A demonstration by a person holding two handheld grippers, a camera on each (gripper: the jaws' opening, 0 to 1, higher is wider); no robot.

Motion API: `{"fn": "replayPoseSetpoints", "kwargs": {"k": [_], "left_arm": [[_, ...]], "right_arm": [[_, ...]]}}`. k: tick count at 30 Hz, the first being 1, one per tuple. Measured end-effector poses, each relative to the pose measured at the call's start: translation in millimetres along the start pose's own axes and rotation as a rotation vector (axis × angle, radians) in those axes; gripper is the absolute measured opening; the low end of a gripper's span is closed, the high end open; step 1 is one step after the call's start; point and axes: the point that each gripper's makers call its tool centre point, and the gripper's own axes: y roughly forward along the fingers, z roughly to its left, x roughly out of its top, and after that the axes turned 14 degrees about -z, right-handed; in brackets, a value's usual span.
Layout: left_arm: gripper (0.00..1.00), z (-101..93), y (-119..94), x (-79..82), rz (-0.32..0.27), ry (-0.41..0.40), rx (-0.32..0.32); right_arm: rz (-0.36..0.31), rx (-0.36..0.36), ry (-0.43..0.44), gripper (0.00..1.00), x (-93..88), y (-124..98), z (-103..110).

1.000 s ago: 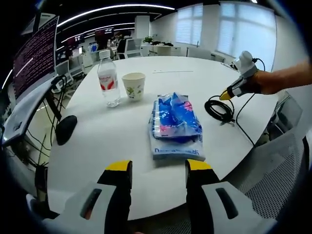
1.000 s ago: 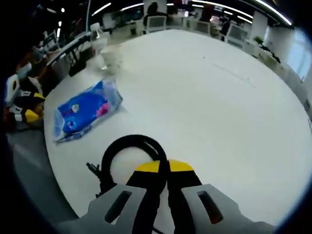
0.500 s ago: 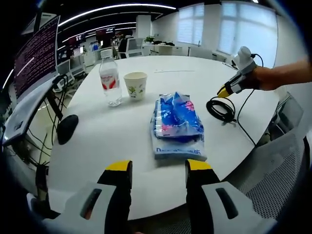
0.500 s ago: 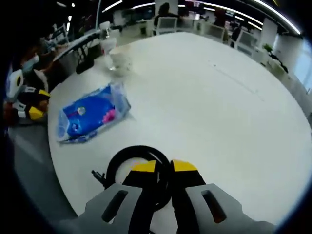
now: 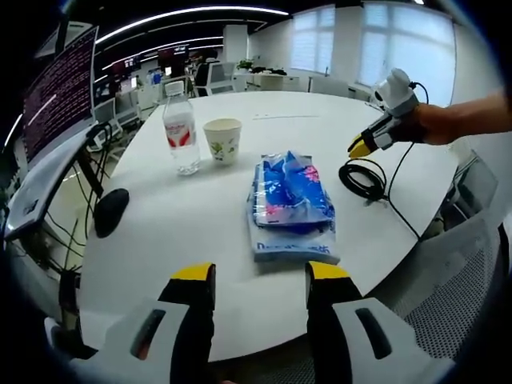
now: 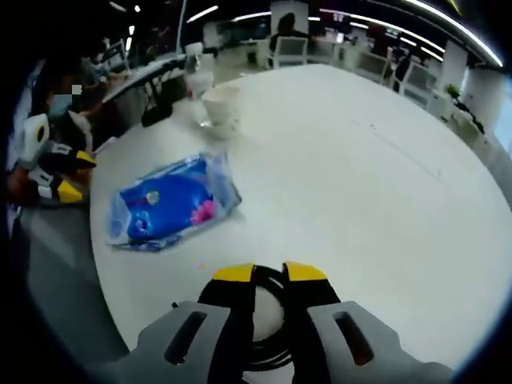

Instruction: Arrange the tabletop items into an orderly group along one side of the table until the central work area is clear of visible clutter.

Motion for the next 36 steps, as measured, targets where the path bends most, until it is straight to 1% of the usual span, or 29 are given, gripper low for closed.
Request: {"fn": "replayPoseSetpoints", "kwargs": {"k": [2,11,18,22,24,27,33,36], "left_arm": [[0.45,-0.8,0,0.2,-0.001,0.002,-0.002],[0.44,0.7,-1,0.8,-0.007,-0.005,0.003],[0.45,1.4,-1,1.8,-0.014,-0.008,0.005],[0.45,0.6,-1,2.0,-0.015,-0.008,0.003],[0.45,0.6,-1,2.4,-0.016,-0.007,0.003],[0.45,1.1,-2,3.1,-0.019,-0.011,0.005],[0.44,2.4,-2,3.6,-0.023,-0.018,0.009],[0.44,3.5,-3,4.1,-0.024,-0.018,0.013]], "right_arm": [[-0.009,0.026,-0.002,0.13,6.6,5,7],[-0.037,0.102,-0.031,0.14,32.6,28,37],[-0.022,0.141,-0.036,0.15,36.3,47,56],[-0.012,0.14,-0.023,0.15,36.5,55,59],[-0.012,0.113,0.022,0.15,35.8,58,59],[-0.003,0.1,0.043,0.17,33.4,64,59],[0.011,0.1,0.054,0.17,30.9,74,66],[0.02,0.085,0.051,0.14,28.7,74,65]]}}
